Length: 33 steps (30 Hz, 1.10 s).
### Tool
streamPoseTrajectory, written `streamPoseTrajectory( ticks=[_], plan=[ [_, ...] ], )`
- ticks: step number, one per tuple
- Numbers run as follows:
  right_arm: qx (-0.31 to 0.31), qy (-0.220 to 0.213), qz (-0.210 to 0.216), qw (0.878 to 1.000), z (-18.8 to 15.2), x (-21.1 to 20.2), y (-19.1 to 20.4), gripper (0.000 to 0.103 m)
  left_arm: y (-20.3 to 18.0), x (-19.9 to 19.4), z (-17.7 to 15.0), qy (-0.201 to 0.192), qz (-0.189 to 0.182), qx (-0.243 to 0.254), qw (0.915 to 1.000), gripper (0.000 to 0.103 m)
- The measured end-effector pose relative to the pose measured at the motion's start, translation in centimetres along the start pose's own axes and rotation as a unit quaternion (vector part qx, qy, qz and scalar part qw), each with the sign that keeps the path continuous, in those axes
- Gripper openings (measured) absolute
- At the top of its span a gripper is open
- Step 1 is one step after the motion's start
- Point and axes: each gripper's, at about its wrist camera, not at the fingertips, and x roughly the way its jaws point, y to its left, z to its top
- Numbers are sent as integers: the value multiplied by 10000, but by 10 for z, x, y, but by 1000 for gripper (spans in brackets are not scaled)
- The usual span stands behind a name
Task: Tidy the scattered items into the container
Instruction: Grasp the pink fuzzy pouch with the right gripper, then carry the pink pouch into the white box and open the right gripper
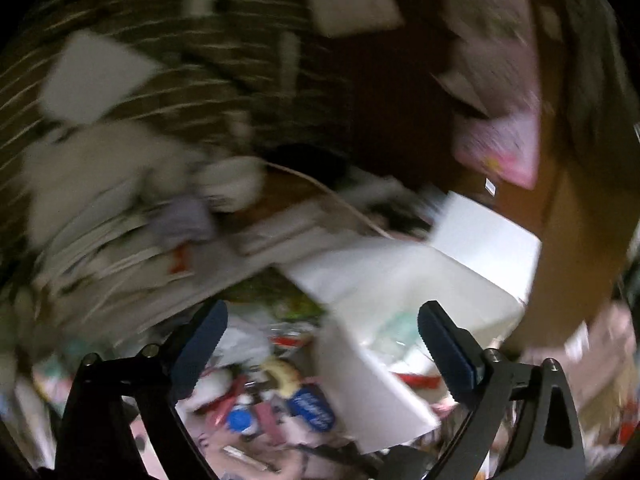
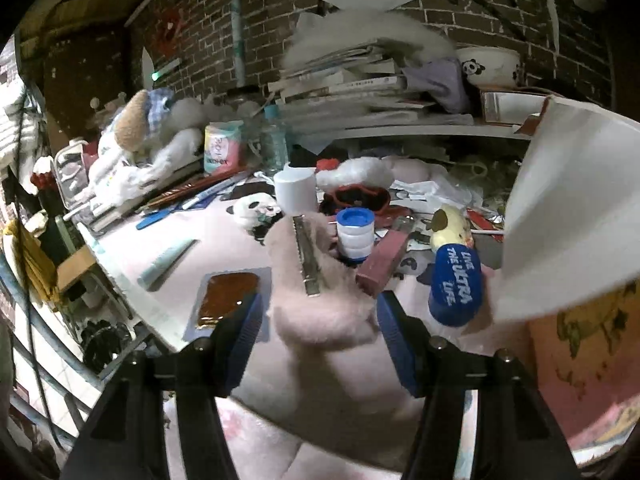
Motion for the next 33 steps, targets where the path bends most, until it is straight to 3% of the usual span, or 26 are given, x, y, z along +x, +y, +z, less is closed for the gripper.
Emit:
streamPoseTrajectory(
  ticks=[3,7,8,9,10,13,18,22,24,28,33],
  plan=[
    [-54,119,27,9999,1,10,0,58,27,-19,-23,-403,579,-311,9970,96],
    [91,245,189,9995,0,22,-3,57,53,-31,-61,-585,1073,-540,9910,96],
    [82,179,162,9997,0,22,-3,54,58,-31,-71,-541,1180,-626,9896,96],
    [68,178,141,9997,-1,23,-2,42,64,-30,-82,-485,1259,-717,9883,96],
    [41,171,118,9998,-1,23,-1,40,70,-28,-91,-426,1311,-821,9870,96],
    [75,145,91,9998,-4,17,1,34,84,-27,-114,-259,1391,-1092,9839,96],
    [46,18,85,10000,-10,0,8,33,91,-28,-133,-175,1502,-1220,9809,96],
    [-174,54,-30,9998,-11,9,12,44,92,-28,-137,-146,1524,-1228,9806,96],
    [-175,23,-23,9998,-10,14,10,44,94,-26,-140,-94,1604,-1226,9794,96],
    [-80,-55,-43,9999,-6,16,7,33,99,-24,-143,7,1660,-1303,9775,96],
    [-200,-329,-8,9993,6,-2,14,31,105,-25,-146,56,1703,-1394,9755,96]
  ],
)
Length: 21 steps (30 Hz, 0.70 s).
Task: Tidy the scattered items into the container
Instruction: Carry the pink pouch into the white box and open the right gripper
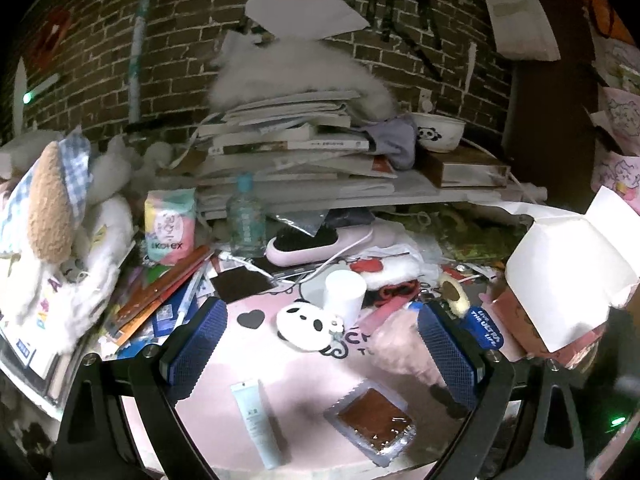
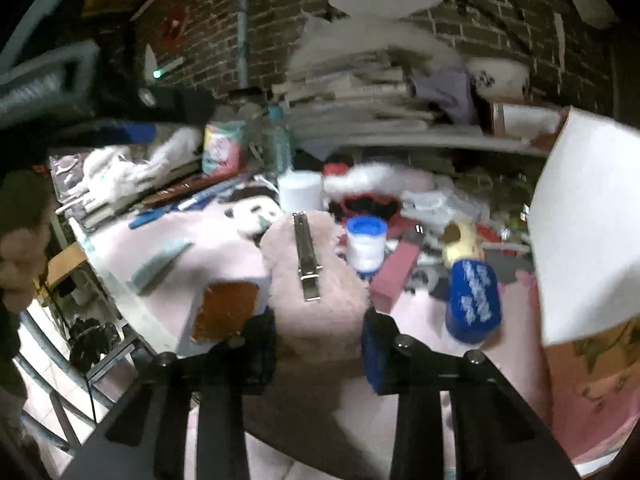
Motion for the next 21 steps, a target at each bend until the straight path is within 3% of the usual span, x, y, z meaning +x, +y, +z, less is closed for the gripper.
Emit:
streamPoseTrajectory(
  ticks=[6,9,13,19,21],
  plan=[
    [-107,-389,242,9989,35,-35,5,31,10,-5,2,-23,-19,-147,9999,96],
    [127,-412,851,9954,52,-46,3,31,17,-12,2,-84,10,-221,9997,96],
    [345,-471,1186,9912,69,-53,5,31,32,-23,6,-163,-90,-460,9988,96],
    [429,-677,1450,9862,84,-68,8,31,38,-27,8,-182,85,-458,9988,96],
    [391,-764,1358,9870,92,-79,4,31,37,-26,9,-164,34,-455,9988,96]
  ],
)
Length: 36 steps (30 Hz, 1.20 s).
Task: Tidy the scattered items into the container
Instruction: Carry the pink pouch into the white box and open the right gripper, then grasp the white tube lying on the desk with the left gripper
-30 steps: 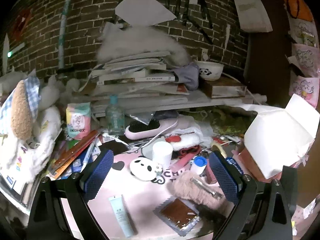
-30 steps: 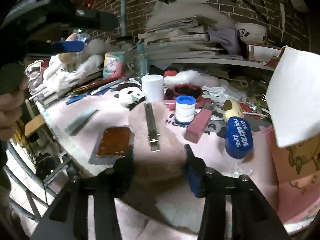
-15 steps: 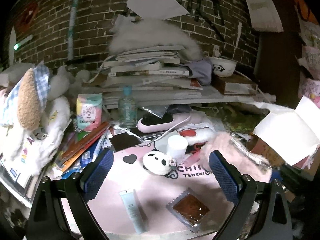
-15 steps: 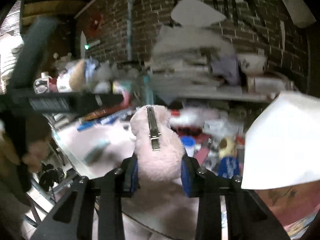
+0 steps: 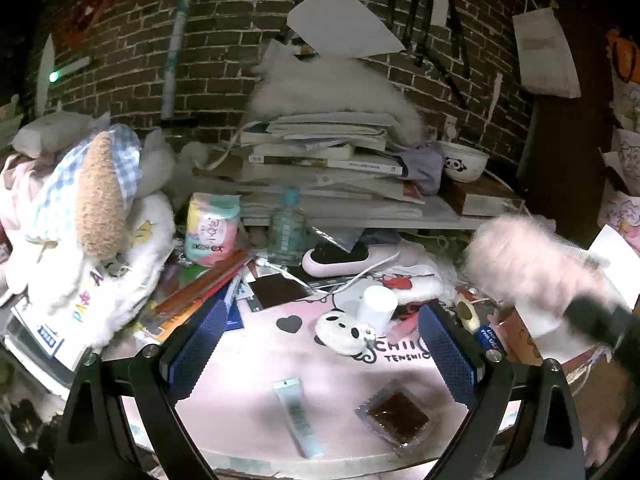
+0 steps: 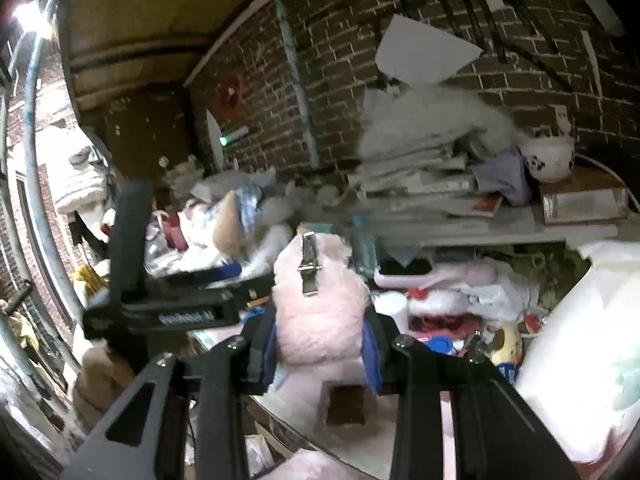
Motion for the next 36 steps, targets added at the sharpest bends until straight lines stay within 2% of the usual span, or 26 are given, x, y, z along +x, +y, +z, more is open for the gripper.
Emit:
streamPoseTrajectory(
  ticks=[3,6,10,13,17,22,25,28,31,33,36],
  plan=[
    [-72,-59,-438,9990,14,-20,-11,31,-3,4,0,56,-35,27,10000,96],
    [-119,105,-1084,9940,25,-44,-34,31,-10,9,-1,138,-105,95,9998,96],
    [-30,609,-1773,9823,34,-73,-74,31,-19,18,-4,275,-162,245,9992,96],
    [17,1178,-2225,9678,37,-90,-104,31,-23,26,-7,424,-235,292,9984,96],
    [121,1958,-2353,9519,34,-92,-138,31,-28,34,-13,585,-332,318,9972,96],
    [171,2933,-2268,9286,27,-65,-168,31,-31,38,-19,685,-302,438,9962,96],
    [213,3366,-2301,9128,18,-47,-179,32,-27,40,-22,724,-248,438,9961,96],
    [166,3615,-2373,9015,11,-35,-185,34,-21,42,-26,775,-136,443,9959,96],
    [140,3699,-2436,8965,8,-31,-186,41,-14,46,-32,828,-5,447,9956,96],
    [130,3674,-2443,8973,8,-31,-185,46,-9,48,-37,875,16,416,9953,96],
    [-13,3352,-2558,9068,17,-37,-175,54,-3,49,-45,909,-14,354,9952,96]
  ],
)
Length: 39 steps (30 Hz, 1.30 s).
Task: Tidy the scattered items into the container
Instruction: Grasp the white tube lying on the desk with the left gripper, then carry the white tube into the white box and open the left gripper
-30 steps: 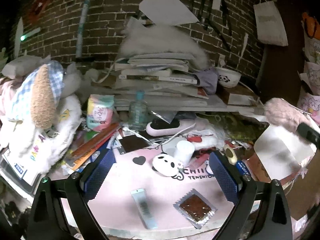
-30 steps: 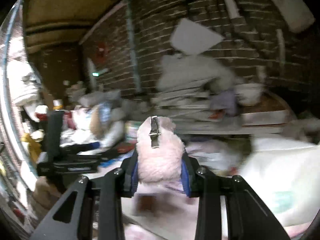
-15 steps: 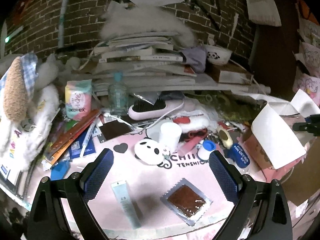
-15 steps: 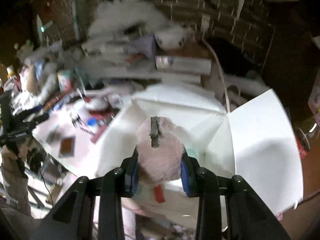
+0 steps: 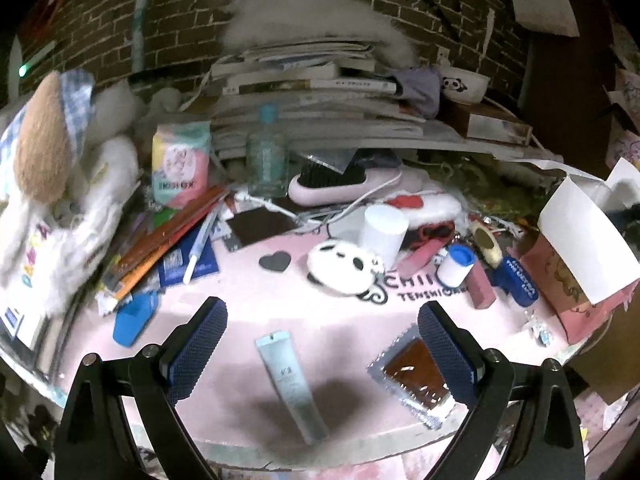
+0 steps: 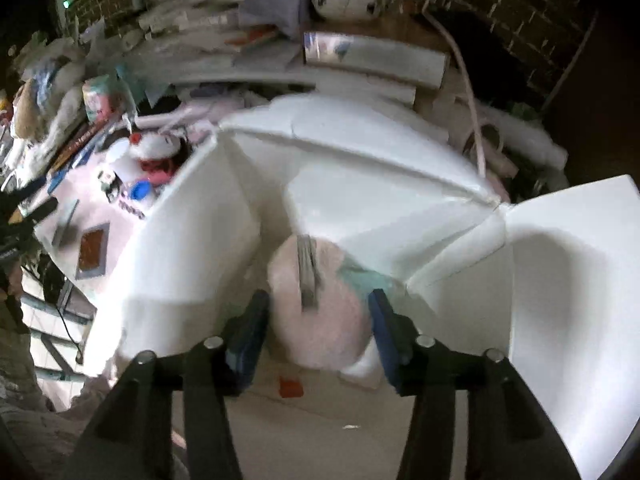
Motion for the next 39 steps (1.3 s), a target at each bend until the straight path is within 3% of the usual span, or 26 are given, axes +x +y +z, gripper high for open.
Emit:
streamPoseTrajectory(
  ticks=[3,5,7,8,10,12,17,19,23,26,32,37,39],
  plan=[
    [-256,-700,-621,9953,0,-26,14,83,4,1,-10,8,103,32,9999,95],
    [-354,-1120,-947,9886,0,-40,24,85,5,-2,-17,-20,152,57,9999,95],
    [-380,-1634,-996,9808,-3,-57,36,85,7,-3,-26,18,138,41,9999,95],
    [-379,-1814,-928,9783,-4,-63,40,85,8,-3,-30,34,147,27,9999,94],
    [-386,-2255,-595,9717,-9,-76,57,86,10,-5,-38,-9,239,-54,9997,83],
    [-440,-2551,-230,9656,-13,-83,75,86,14,-3,-44,29,257,-162,9995,54],
    [-439,-2987,734,9505,-13,-84,123,88,10,3,-49,66,368,-67,9993,45],
    [-442,-3069,1011,9453,-12,-80,140,88,7,5,-49,35,426,10,9991,40],
    [-345,-2962,1562,9417,-10,-62,169,88,5,7,-48,-25,488,93,9988,14],
    [-234,-2789,1755,9439,-9,-42,183,88,2,10,-47,-50,521,134,9985,13],
    [39,-2589,1729,9503,-14,-6,191,88,-4,18,-39,-69,412,194,9989,13],
    [244,-2491,1418,9577,-24,17,190,88,-15,14,-11,-281,187,310,9989,13],
    [373,-2398,1479,9588,-28,27,187,88,-22,10,3,-430,137,424,9981,13]
  ],
)
